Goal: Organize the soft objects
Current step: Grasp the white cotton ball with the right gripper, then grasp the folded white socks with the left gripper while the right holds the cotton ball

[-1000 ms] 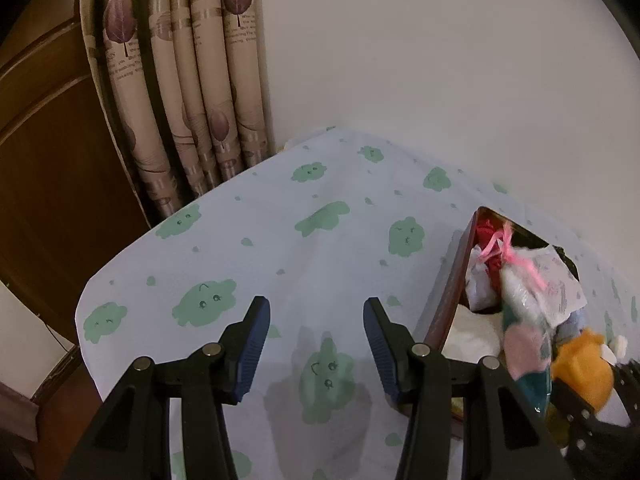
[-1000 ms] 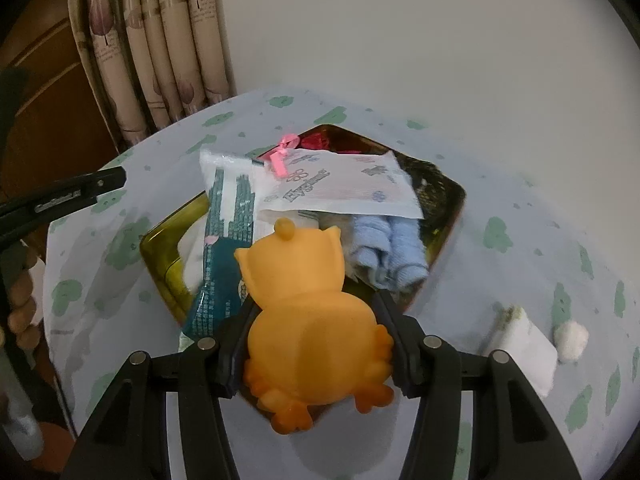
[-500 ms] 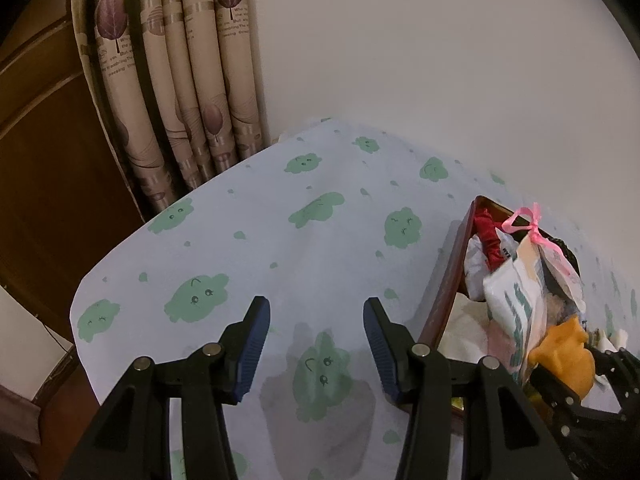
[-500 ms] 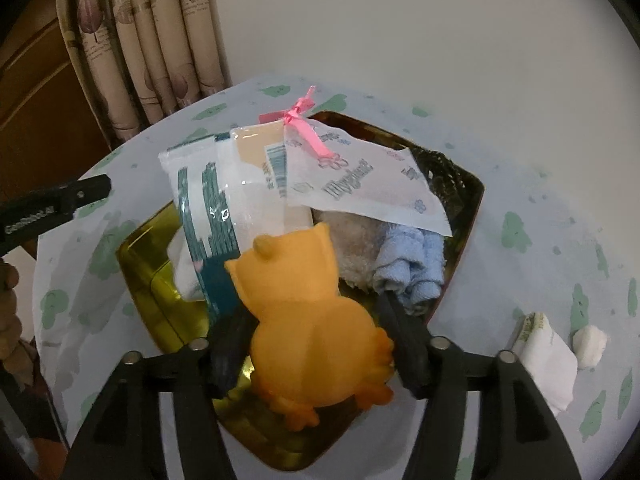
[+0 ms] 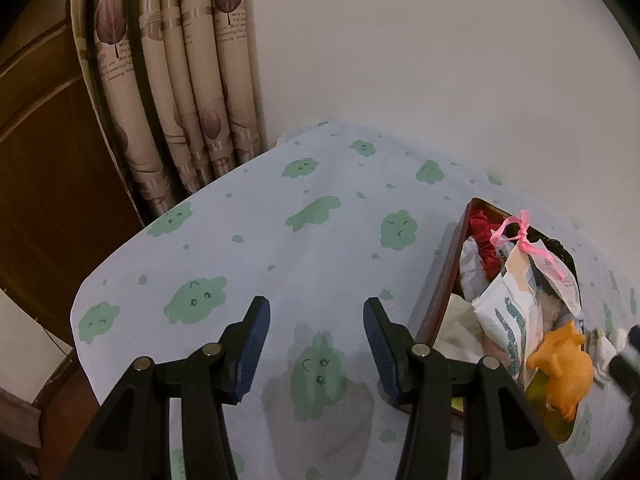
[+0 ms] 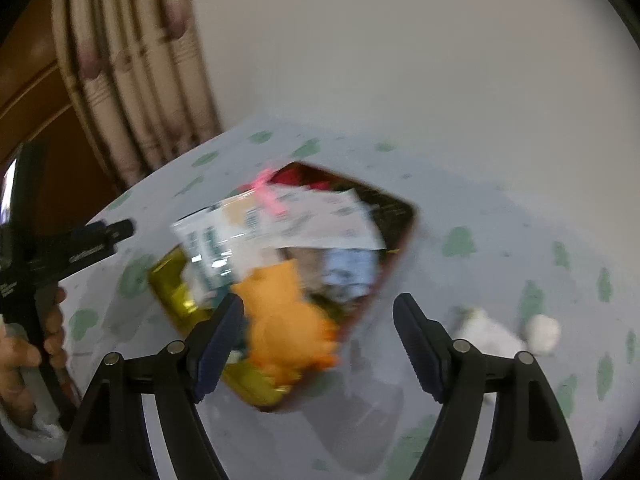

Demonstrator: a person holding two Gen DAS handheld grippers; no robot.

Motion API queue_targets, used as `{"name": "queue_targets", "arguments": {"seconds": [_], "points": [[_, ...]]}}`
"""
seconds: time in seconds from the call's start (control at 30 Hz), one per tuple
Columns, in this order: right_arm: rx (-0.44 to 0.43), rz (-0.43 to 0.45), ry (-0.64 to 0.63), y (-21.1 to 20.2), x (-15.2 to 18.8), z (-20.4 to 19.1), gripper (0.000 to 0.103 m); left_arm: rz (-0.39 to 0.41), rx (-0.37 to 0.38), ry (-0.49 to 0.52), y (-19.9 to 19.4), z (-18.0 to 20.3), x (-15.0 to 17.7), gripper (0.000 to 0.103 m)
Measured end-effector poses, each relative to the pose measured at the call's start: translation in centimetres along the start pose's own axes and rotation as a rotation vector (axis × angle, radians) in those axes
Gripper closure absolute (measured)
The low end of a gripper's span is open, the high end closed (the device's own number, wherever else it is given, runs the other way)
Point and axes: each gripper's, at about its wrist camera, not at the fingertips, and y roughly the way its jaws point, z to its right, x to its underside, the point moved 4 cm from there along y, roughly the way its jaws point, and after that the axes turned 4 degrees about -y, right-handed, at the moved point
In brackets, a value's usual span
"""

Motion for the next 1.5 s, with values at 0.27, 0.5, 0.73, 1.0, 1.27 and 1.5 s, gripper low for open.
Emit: {"name": "queue_targets", "arguments": {"seconds": [0.27, 0.5, 0.73, 1.0, 1.27, 1.5], "points": [[0.216, -0.055, 0.161, 0.9, 3.3, 12.1, 0.029, -0.003, 0.002, -0.001, 0.0, 0.0, -0.1, 0.053], [0.27, -0.112, 0.235, 3.6, 7.1, 17.7, 0.029, 0.022, -0.006, 0.048, -0.4, 0.7, 0.0, 0.053], [0.235, -0.11, 0.297, 5.8, 7.5, 19.3, 0.038, 0.036, 0.008, 0.088, -0.6, 1.8, 0.4, 0.053], [0.273, -0.102, 0.283, 5.9, 7.7, 19.9, 0.072, 0.051, -0.006, 0.103, -0.5, 2.3, 0.5, 0.053], [0.277, -0.087, 0.309, 3.7, 10.0, 20.9, 0.075, 0.032, 0.05, 0.166, -1.3, 4.7, 1.6, 0.053], [0.301, -0.086, 0.36, 1.0, 12.9, 22.9, 0.075, 0.034, 0.189, 0.254, -4.8, 9.8, 2.2, 0.053]]}}
